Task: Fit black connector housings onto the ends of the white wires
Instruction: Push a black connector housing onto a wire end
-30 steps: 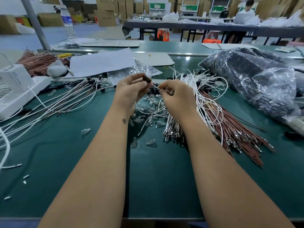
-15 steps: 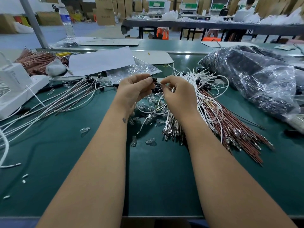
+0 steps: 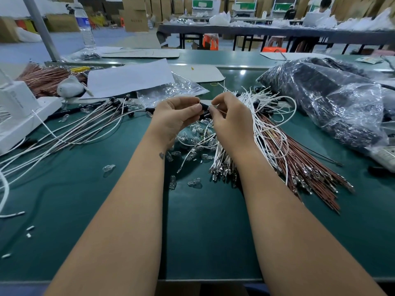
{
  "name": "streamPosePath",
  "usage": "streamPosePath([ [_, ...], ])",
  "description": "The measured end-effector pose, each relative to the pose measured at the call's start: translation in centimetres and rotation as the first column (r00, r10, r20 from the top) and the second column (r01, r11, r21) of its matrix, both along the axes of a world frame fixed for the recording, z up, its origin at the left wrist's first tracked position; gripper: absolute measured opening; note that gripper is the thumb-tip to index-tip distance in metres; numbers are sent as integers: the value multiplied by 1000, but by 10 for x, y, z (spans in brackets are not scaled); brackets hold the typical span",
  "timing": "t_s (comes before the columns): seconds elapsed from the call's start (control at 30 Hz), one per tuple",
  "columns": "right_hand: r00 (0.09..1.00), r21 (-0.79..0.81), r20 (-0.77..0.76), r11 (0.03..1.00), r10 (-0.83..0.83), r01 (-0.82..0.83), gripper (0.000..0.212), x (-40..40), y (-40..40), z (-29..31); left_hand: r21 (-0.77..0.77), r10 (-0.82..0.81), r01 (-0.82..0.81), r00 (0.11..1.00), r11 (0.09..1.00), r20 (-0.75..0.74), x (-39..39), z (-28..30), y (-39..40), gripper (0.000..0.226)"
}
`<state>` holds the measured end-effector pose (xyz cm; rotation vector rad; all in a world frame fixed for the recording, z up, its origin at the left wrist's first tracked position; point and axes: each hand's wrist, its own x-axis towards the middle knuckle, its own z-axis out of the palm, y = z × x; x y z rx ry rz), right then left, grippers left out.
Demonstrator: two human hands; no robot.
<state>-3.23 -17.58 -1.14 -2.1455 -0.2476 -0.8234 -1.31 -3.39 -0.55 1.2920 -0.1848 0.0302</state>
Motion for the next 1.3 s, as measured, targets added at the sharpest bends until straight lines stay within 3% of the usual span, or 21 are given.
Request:
streamPosePath([
  [0.2,998,10,-10,998,54,-54,22,-1,1,0,31,3,-3,1000,1000,3,-1,-1,0,17],
  [0.7,993,-59,-83,994,87,-92,20,-4,3,5,61,-48,45,998,997,51,-5,-1,-3,18],
  [0.83,998,-152,-59,988,-25,16,15,0,1,4,158,117,-139,983,978,142,-1,-2,-3,14],
  [0.9,982,-224,14,957,-187,185,15,2,-3,3,268,320,-367,926,891,202,3,-4,1,9],
  [0.97,934,-297,92,886,-345,356,17,4,-8,3,349,537,-577,816,739,212,9,-6,8,13],
  [1.1,893,-334,114,830,-435,447,21,5,-13,2,480,764,-723,627,496,155,12,-7,17,25],
  [1.2,931,-349,94,864,-352,362,16,4,-8,1,507,704,-812,540,290,462,6,-5,11,46],
  [1.3,971,-313,47,920,-234,237,16,2,-1,1,496,363,-788,611,366,703,2,-3,-5,40],
])
